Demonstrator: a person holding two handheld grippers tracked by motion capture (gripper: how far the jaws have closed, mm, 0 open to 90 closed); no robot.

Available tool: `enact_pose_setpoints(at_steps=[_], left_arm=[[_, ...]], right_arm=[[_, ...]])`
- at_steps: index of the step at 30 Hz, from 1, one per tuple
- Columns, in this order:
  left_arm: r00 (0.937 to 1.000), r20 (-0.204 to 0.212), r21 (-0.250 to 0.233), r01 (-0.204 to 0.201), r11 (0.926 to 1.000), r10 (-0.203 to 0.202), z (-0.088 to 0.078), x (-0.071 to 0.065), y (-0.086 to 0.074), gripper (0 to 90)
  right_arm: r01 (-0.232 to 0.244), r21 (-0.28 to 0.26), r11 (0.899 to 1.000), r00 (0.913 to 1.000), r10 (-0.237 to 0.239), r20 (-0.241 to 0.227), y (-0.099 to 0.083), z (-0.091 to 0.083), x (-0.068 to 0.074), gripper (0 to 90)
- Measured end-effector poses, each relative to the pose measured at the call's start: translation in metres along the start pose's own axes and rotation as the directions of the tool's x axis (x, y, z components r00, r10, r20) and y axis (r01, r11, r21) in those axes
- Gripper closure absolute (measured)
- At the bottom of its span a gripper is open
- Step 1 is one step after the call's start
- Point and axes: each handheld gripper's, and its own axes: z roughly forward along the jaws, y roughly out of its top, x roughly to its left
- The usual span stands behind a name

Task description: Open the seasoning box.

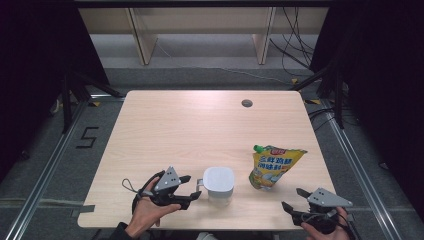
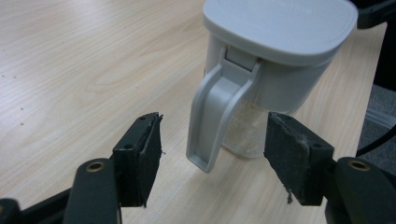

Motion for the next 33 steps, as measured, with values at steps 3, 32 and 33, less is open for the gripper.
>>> enact_pose_setpoints(at_steps=[3,32,33], left_arm=[[0.9998,0.011,-0.022,0.014,0.9997,-0.014,-0.007,0.001,0.004,39.9],[0.9962,0.042,-0.118,-0.07,0.9905,0.076,-0.001,-0.01,0.05,88.9],[0.9963,0.037,-0.113,-0.073,0.9909,0.078,0.0,-0.01,0.05,88.9]], right_arm=[[0.002,-0.005,1.0,0.9999,-0.002,-0.014,0.001,0.002,0.0,29.7],[0.024,-0.031,0.999,0.9996,-0.024,-0.017,0.005,0.006,0.011,27.5],[0.023,-0.041,0.999,0.9994,-0.025,-0.024,0.005,0.007,0.011,28.1]])
